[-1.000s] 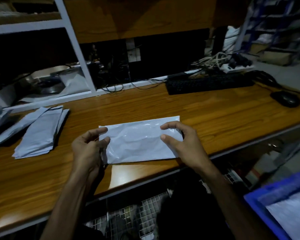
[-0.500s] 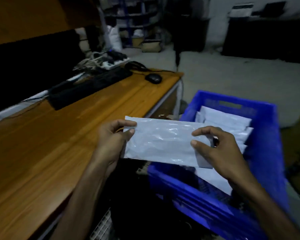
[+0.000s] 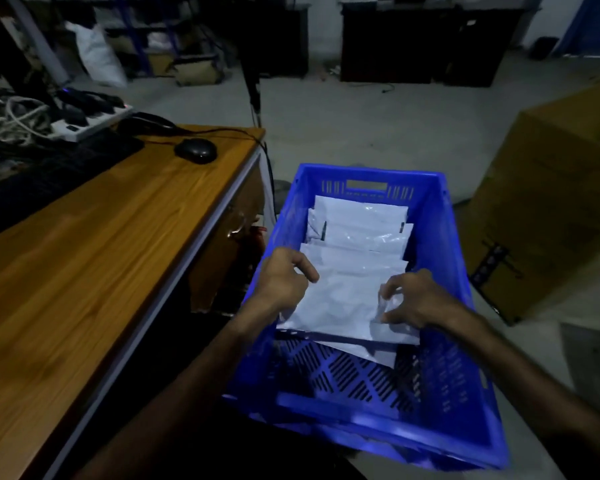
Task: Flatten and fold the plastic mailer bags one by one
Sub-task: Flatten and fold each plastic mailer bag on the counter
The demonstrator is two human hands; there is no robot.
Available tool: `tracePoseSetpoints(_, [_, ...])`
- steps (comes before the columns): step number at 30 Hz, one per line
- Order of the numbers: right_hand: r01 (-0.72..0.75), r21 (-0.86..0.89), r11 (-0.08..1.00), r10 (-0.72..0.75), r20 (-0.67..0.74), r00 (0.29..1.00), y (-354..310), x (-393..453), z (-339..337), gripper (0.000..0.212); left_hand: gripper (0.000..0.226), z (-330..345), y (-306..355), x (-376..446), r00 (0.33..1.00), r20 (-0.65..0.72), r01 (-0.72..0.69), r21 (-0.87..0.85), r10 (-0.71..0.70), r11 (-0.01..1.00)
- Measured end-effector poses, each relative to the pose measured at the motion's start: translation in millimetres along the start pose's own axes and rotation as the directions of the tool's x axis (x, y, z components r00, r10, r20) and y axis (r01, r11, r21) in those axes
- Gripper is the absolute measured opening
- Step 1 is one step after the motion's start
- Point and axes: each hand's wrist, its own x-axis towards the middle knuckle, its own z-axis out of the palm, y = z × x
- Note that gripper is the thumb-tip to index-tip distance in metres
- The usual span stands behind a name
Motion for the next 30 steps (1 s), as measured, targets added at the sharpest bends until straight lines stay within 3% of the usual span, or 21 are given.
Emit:
tracePoseSetpoints(6, [0.004,-0.401,0.916,0.086,0.205,0.975,-19,2,3,0.068,0.034,29,-15,9,0.999,0.048,0.002,0.101,-0.007,0.995])
tracePoseSetpoints(11, [0.058,-0.627,0.777,0.001,0.093,0.996,-30,-10,20,0.062,0.034,42,-41,23,0.974,0.198,-0.173,0.359,0.106,0.917])
tracePoseSetpoints(13, [0.115,-0.67,0.733,-0.061,0.105,0.993,-34,-11,32,0.064,0.035,46,-37,21,0.94,0.306,-0.295,0.514,0.15,0.805])
tracePoseSetpoints(16, [0.193,-0.692,0.696,-0.123,0.151,0.981,-42,-5,47,0.078,0.032,49,-23,10,0.896,0.395,-0.443,0.77,0.203,0.459])
tracePoseSetpoints(18, [0.198,-0.714,0.672,-0.121,0.158,0.98,-44,2,52,0.086,0.032,53,-21,7,0.879,0.421,-0.471,0.835,0.221,0.283])
tracePoseSetpoints(21, [0.163,-0.729,0.665,-0.103,0.128,0.987,-41,13,54,0.1,0.037,58,-25,8,0.856,0.454,-0.496,0.857,0.25,0.143])
tracePoseSetpoints(23, [0.148,-0.699,0.7,-0.086,0.123,0.989,-39,20,54,0.106,0.037,59,-28,10,0.847,0.475,-0.513,0.847,0.236,0.136])
tracePoseSetpoints(27, [0.121,-0.649,0.751,-0.034,0.145,0.989,-37,32,51,0.117,0.035,59,-35,12,0.841,0.514,-0.541,0.811,0.171,0.224])
tracePoseSetpoints(30, [0.084,-0.626,0.775,-0.007,0.124,0.992,-39,43,45,0.113,0.031,57,-35,11,0.829,0.54,-0.559,0.789,0.143,0.255])
